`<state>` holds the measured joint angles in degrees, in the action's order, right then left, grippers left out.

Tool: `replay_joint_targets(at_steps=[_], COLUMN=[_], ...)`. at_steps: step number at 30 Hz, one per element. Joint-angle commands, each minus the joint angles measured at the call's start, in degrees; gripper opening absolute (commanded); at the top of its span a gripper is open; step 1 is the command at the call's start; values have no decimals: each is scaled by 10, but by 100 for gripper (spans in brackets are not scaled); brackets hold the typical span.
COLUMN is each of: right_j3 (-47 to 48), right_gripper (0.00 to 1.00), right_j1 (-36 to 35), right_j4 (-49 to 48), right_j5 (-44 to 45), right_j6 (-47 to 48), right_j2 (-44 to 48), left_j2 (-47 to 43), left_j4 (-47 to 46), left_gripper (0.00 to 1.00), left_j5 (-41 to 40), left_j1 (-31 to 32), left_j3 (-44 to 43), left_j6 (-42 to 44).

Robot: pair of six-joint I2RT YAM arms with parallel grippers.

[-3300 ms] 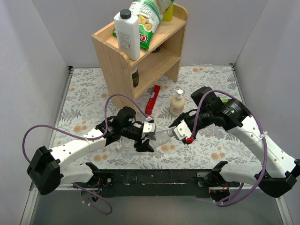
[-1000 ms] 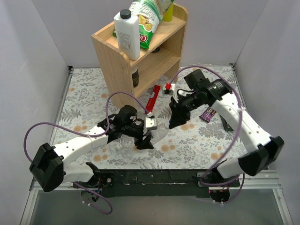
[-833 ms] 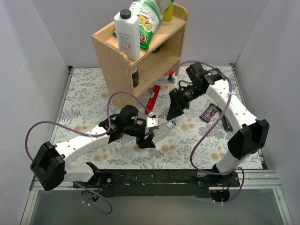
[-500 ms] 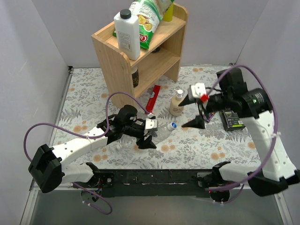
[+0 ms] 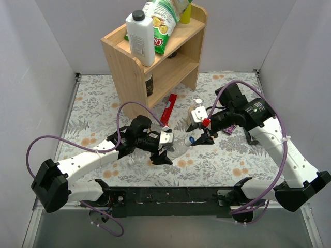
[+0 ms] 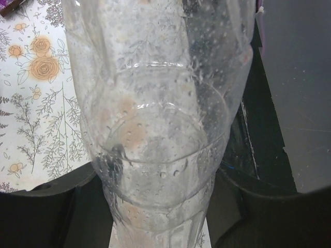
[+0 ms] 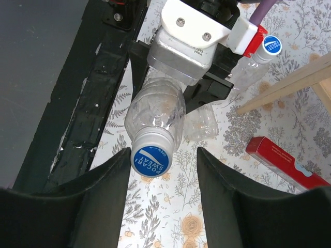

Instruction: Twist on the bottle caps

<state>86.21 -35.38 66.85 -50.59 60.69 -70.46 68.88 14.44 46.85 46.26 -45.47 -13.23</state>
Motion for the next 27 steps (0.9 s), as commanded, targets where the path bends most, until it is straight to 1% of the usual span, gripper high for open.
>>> replay_joint_targets(at_steps=[1, 2, 7, 8, 9, 10, 11, 13, 14, 15, 17, 18, 19, 20, 21, 22, 23, 24, 26, 27], right_j3=[-2, -2, -6, -10, -13, -16, -19, -24, -26, -32, -35, -29, -21, -9, 3, 27, 39, 51, 86, 98], right_gripper=[57, 52, 37, 31, 27, 23, 13, 4, 1, 1, 1, 1, 1, 1, 1, 1, 1, 1, 1, 1], right_j1=[-6, -6, -8, -8, -8, -8, -8, -4, -1, 1, 0, 1, 1, 1, 1, 1, 1, 1, 1, 1], right_j4=[-11, -10, 5, 5, 2, -11, -22, -60, -94, -106, -125, -125, -117, -101, -69, -46, -26, 15, 56, 77], right_j5=[-11, -11, -7, -5, -2, -3, -1, -2, -10, -38, -50, -42, -32, -22, -5, 5, 12, 30, 51, 79], right_j6=[1, 2, -2, -9, -20, -57, -86, -177, -266, -302, -337, -341, -327, -301, -264, -245, -231, -207, -183, -171], right_j2=[2, 1, -7, -12, -13, -14, -20, -25, -29, -29, -24, -20, -19, -19, -20, -23, -30, -35, -46, -49], left_j2=[-14, -15, -16, -16, -17, -16, -15, -12, -12, -11, -11, -11, -13, -16, -16, -18, -20, -24, -29, -29], left_j4=[-8, -8, -13, -18, -20, -26, -41, -59, -71, -73, -72, -72, -71, -64, -60, -57, -56, -55, -50, -47], left_gripper=[0, 0, 0, 0, 0, 0, 0, 0, 0, 0, 0, 0, 0, 7, 22, 43, 74, 98, 98, 98], left_j5=[14, 15, 10, 8, 7, 0, -7, -21, -29, -28, -33, -37, -38, -37, -38, -40, -46, -59, -74, -87], left_j1=[1, 1, 1, 1, 2, 1, 1, 1, 2, 2, 2, 2, 2, 2, 2, 2, 2, 2, 2, 2], left_j3=[-17, -17, -16, -15, -15, -14, -12, -10, -10, -11, -13, -11, -11, -11, -10, -8, -7, -5, -4, -6], left_j6=[10, 10, 8, 8, 4, -1, -10, -43, -51, -56, -58, -59, -59, -58, -57, -57, -62, -65, -67, -67])
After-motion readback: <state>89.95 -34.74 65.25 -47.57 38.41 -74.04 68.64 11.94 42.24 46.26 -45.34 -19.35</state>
